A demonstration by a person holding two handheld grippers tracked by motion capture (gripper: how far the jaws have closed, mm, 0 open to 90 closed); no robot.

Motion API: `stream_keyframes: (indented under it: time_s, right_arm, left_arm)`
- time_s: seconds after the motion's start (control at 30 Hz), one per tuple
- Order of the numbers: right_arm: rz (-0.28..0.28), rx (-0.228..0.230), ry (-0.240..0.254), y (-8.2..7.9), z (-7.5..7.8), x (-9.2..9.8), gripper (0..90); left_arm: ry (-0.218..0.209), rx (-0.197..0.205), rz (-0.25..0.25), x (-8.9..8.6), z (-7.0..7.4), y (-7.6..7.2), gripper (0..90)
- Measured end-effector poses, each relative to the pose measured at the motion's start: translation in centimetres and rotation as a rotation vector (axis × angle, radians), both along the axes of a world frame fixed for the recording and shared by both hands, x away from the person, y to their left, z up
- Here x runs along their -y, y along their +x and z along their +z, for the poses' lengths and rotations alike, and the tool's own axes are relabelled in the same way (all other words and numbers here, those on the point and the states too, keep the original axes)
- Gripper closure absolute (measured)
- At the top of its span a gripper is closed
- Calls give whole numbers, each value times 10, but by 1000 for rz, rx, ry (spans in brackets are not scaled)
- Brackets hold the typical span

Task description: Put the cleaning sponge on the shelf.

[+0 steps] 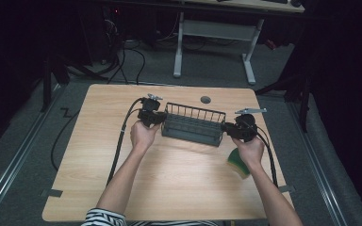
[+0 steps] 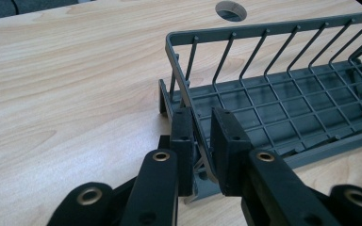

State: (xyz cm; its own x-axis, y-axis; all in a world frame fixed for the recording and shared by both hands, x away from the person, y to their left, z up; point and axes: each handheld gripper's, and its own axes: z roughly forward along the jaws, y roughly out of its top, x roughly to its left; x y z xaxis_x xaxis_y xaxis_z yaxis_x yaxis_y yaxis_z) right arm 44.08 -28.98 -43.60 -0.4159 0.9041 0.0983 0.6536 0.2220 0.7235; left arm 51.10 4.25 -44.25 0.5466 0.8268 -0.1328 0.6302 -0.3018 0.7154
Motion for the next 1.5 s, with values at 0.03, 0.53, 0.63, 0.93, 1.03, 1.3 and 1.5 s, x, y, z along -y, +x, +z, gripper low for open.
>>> stream_keyframes:
  time_s: [0.03, 0.53, 0.63, 0.93, 1.03, 1.3, 1.5]
  right_arm:
    - [10, 2, -6, -1, 0, -1, 722]
    - [69, 16, 8, -31, -1, -9, 721]
    - [79, 18, 5, -34, 0, -10, 719]
    - [87, 15, -1, -36, -1, -13, 690]
    - [84, 10, 6, -36, -1, -13, 672]
    - [59, 48, 23, -38, 3, -8, 488]
    - [49, 84, 59, -43, 9, -5, 448]
  left_arm:
    - [1, -1, 1, -1, 0, -2, 797]
    - [-37, -8, -21, -21, -1, -33, 786]
    - [-27, 3, -18, -22, -1, -39, 784]
    - [-32, 26, -16, -24, -3, -44, 774]
    - [-36, 31, -15, -24, -3, -44, 739]
    - [-78, 91, -1, -29, 5, -52, 485]
    - [-100, 134, 4, -42, 12, -63, 425]
